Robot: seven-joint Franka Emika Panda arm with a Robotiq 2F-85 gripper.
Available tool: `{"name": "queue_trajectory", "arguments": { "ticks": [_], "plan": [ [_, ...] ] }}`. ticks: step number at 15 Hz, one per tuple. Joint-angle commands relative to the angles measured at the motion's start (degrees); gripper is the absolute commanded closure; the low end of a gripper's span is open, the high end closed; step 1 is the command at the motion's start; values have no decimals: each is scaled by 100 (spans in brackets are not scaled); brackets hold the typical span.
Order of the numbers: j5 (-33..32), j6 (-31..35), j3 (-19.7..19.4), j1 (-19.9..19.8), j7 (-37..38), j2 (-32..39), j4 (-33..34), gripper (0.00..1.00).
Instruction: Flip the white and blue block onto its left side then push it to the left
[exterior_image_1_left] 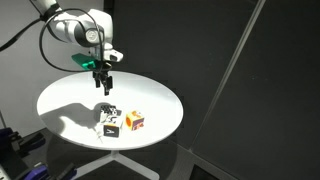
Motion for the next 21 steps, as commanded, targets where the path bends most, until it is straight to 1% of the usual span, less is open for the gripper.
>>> {"name": "queue_trajectory", "arguments": {
  "ticks": [1,8,14,21],
  "plan": [
    [-35,27,-154,17,-162,199,213,0],
    [-176,71,-328,54,-140,556,361,0],
    [-273,78,-443,123,-87,1041,767,0],
    [-493,84,-669,326,35,1598,1122,0]
  ]
}}
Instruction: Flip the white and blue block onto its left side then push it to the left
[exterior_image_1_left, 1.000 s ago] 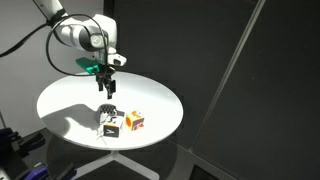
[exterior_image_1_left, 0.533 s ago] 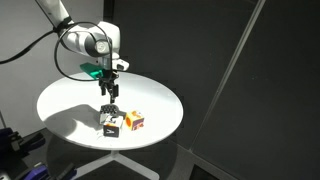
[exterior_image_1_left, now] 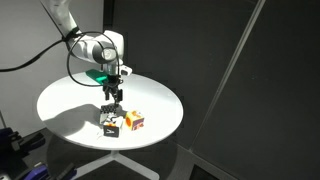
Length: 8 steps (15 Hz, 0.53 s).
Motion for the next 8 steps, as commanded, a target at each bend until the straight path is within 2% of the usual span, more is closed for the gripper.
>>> {"name": "queue_trajectory", "arguments": {
  "ticks": [1,8],
  "plan": [
    [-222,26,-184,180,153,312,250,0],
    [-471,63,-384,466,300,513,343,0]
  ]
}}
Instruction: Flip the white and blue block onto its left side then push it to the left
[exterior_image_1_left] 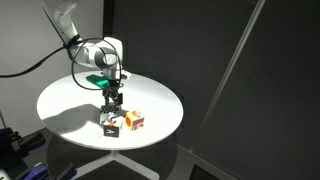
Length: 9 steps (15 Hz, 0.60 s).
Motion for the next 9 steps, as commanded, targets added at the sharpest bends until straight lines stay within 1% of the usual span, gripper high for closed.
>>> {"name": "queue_trajectory", "arguments": {
  "ticks": [1,9],
  "plan": [
    [-242,47,-146,164,219,68,108,0],
    [-243,21,-173,183,195,116,122,0]
  ]
}}
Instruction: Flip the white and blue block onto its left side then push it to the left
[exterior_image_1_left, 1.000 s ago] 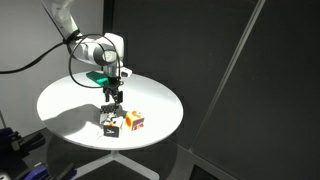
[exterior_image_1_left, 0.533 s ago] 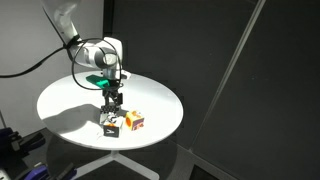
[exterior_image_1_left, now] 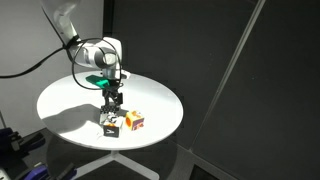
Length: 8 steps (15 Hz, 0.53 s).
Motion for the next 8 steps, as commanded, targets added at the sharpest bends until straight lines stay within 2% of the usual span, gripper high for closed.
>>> {"name": "queue_trajectory", "arguments": {
  "ticks": [1,8],
  "plan": [
    [-145,19,-74,56,161,101,105,0],
    [-161,13,-106,84,174,196,128,0]
  ]
}}
